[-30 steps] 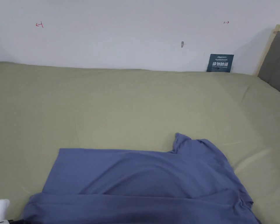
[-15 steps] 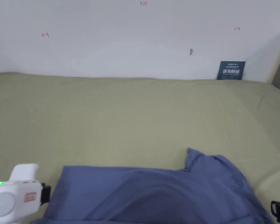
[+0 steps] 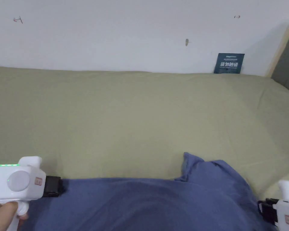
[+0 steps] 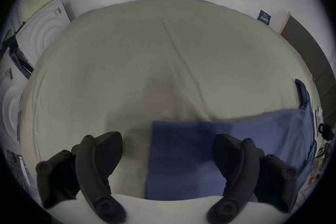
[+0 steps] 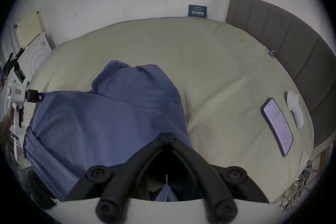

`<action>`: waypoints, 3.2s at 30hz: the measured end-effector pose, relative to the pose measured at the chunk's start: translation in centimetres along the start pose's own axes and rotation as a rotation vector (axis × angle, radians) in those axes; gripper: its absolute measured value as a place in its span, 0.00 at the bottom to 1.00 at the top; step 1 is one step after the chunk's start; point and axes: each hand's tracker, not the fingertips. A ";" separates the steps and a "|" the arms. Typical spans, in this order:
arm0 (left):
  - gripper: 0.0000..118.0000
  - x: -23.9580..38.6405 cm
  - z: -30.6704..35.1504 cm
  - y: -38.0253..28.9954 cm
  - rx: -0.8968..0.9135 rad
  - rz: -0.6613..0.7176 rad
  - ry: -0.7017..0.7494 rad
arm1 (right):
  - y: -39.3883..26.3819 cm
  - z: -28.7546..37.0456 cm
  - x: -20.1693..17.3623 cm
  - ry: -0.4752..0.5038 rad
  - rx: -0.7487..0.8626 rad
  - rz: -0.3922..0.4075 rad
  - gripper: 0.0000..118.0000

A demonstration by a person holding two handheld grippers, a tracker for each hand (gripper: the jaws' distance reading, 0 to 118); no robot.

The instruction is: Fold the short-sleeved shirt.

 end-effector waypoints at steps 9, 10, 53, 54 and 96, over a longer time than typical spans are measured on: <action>0.01 1.3 2.8 -1.6 0.067 -0.025 -0.017 | 3.2 -3.0 0.9 -0.002 -0.016 -0.013 0.00; 0.01 1.1 2.5 -1.3 0.065 -0.026 -0.016 | 3.9 -3.8 1.0 0.000 -0.028 -0.015 0.01; 0.01 -4.7 21.2 -20.5 0.259 -0.043 -0.105 | -11.4 15.5 2.1 0.106 0.078 0.031 0.00; 0.01 -4.8 21.0 -21.4 0.258 -0.042 -0.112 | -12.2 15.4 2.1 0.101 0.070 0.030 0.00; 0.00 -12.6 18.3 -19.6 0.062 0.317 -0.432 | -15.8 25.9 -15.8 -0.063 0.671 0.063 0.00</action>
